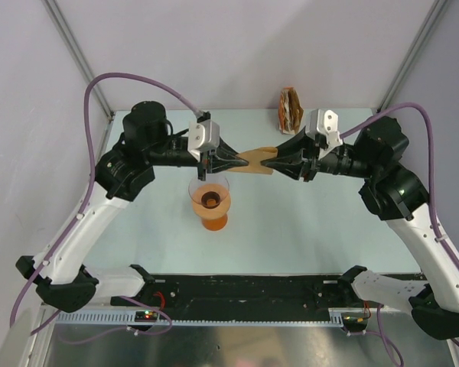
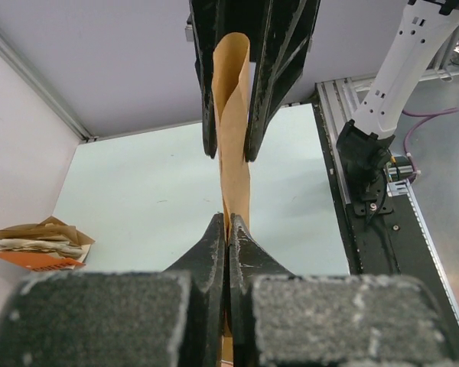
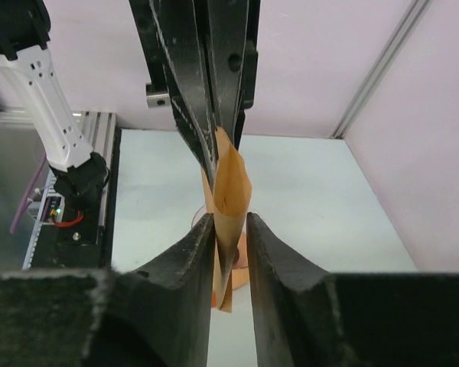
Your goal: Place the coffee filter in the dripper
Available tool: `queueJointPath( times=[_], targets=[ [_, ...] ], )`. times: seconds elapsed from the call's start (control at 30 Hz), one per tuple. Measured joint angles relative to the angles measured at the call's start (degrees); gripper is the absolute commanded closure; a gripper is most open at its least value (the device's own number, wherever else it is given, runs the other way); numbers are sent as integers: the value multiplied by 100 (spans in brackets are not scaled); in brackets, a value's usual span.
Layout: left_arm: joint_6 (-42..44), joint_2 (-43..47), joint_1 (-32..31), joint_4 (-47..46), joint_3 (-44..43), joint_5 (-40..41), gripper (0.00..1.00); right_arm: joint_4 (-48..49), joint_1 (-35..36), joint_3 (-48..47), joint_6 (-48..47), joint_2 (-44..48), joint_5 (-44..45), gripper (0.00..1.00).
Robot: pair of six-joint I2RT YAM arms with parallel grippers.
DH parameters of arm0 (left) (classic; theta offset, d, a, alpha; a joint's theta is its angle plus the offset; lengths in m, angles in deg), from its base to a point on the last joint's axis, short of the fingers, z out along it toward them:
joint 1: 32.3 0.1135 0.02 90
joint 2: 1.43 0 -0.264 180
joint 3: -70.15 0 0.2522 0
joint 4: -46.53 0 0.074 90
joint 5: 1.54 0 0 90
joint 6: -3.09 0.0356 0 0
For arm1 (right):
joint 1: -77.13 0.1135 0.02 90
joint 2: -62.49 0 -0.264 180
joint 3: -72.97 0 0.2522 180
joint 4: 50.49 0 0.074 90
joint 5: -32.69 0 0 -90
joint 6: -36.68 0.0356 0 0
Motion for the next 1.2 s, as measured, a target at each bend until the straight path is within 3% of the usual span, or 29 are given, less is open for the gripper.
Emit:
queueJointPath(
  times=[0.07,0.13,0.17,0.33,0.47,0.57,0.83,1.2],
  targets=[
    [0,15,0,2,31,0,100,20,0,-74,24,-22,-2,76],
    [-2,17,0,9,61,0,100,33,0,-136,22,-20,-2,93],
    [0,15,0,7,72,2,100,61,0,-155,37,-20,-4,96],
    [0,26,0,4,103,4,97,72,-2,-173,66,-20,-50,100],
    [42,66,0,7,129,55,40,52,-24,-173,61,-20,-164,100],
    [-33,144,96,26,160,144,28,44,-94,-170,0,-7,-302,100],
    [-260,651,885,37,323,114,32,-83,-273,-46,-282,232,-597,100],
    [-308,647,817,31,334,4,35,-83,-260,-44,-345,81,-778,100]
  ],
)
